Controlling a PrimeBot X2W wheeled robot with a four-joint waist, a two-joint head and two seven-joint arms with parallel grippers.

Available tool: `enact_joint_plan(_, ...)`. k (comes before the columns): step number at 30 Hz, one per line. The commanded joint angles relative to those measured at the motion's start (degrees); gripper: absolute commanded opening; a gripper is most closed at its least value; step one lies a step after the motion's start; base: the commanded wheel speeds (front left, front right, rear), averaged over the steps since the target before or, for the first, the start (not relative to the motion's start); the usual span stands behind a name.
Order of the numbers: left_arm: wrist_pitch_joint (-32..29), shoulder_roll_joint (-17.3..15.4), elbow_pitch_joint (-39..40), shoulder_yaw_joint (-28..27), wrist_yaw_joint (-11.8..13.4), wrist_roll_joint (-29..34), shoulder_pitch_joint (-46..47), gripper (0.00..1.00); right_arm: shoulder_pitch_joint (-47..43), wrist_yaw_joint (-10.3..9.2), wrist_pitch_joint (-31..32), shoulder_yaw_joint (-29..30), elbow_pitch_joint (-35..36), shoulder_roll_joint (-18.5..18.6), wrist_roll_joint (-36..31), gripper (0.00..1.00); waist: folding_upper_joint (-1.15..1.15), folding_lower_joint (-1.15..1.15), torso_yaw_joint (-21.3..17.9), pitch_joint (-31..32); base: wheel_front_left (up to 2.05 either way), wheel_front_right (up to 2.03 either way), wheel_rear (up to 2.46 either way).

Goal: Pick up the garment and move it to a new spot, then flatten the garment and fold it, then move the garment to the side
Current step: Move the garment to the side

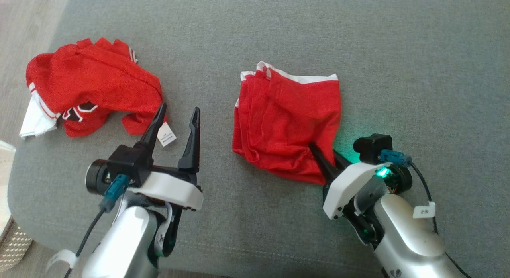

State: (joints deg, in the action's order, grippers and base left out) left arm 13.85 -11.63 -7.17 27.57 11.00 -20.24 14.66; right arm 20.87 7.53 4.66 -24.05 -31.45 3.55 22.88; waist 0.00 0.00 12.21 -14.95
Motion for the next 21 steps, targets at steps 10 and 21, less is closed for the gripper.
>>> enact_joint_plan(10,1.03,-0.31,1.88,-2.64,0.06,0.85,2.95,1.00,3.43,-0.04,0.55,-2.52,4.57,3.18,-2.28,0.00,0.00,0.00,-3.08,-0.09,0.00,0.00,0.00)
enact_joint_plan(21,1.10,-1.69,3.51,-3.27,-0.10,1.77,3.70,1.00,3.76,-0.04,6.04,-1.80,13.87,19.44,-3.93,0.00,0.00,0.00,-12.84,-1.66,0.00,0.00,0.00)
